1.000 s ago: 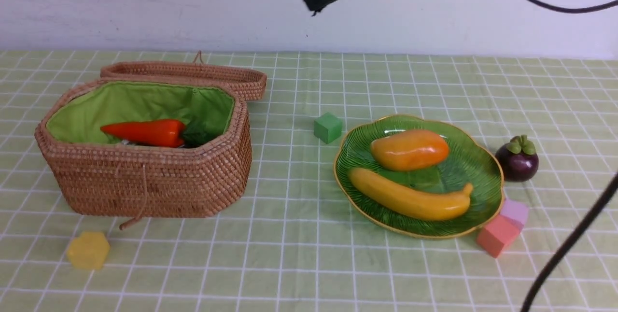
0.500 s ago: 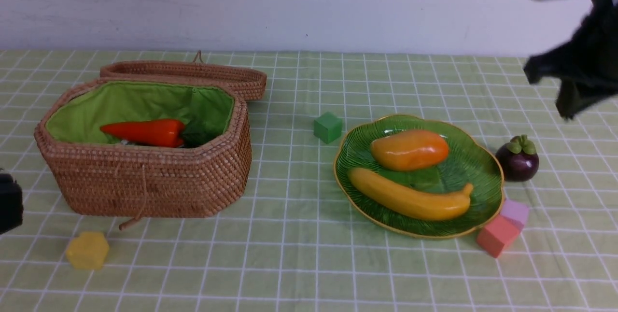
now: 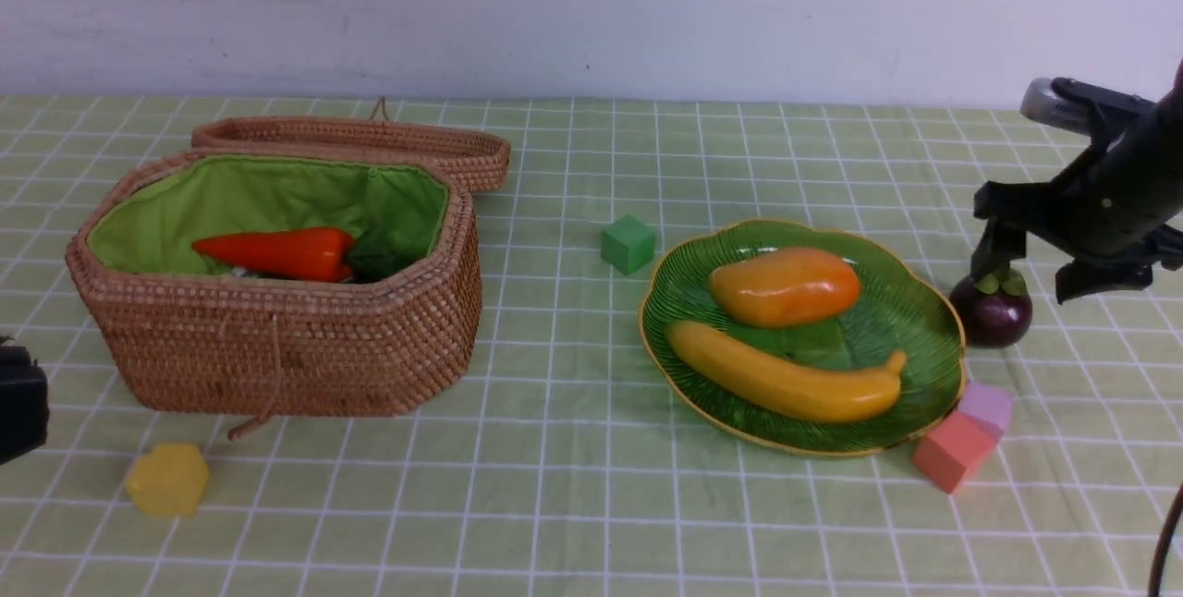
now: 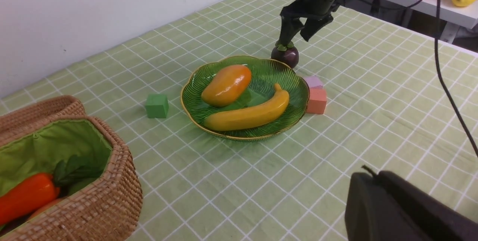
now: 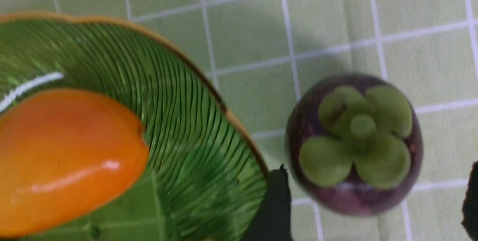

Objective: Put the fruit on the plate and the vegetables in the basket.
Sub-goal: Use the right arm to grab a mangosteen and put it into the right plate

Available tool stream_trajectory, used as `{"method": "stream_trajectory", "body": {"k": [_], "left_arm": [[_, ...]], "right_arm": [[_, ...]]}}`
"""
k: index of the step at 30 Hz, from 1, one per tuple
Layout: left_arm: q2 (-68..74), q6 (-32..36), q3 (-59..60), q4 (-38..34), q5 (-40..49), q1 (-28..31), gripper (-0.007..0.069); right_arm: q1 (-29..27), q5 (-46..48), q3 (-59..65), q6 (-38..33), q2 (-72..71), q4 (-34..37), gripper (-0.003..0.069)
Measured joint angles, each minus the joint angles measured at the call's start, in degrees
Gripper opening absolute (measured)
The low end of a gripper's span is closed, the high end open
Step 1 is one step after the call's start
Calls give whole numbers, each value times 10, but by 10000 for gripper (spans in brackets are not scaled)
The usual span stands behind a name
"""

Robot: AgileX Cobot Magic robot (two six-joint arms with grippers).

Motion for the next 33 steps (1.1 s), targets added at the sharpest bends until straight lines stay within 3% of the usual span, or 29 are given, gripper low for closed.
{"method": "stream_trajectory", "body": {"k": [5, 12, 33], "left_arm": [[0, 0, 0, -1, 0, 0, -11], [0, 0, 0, -2, 0, 0, -11], [0, 0, 0, -3, 0, 0, -10]], "right_arm": [[0, -44, -12, 3, 32, 8, 672], [0, -76, -16, 27, 62, 7, 582], [0, -62, -20, 45, 77, -30, 519]]}}
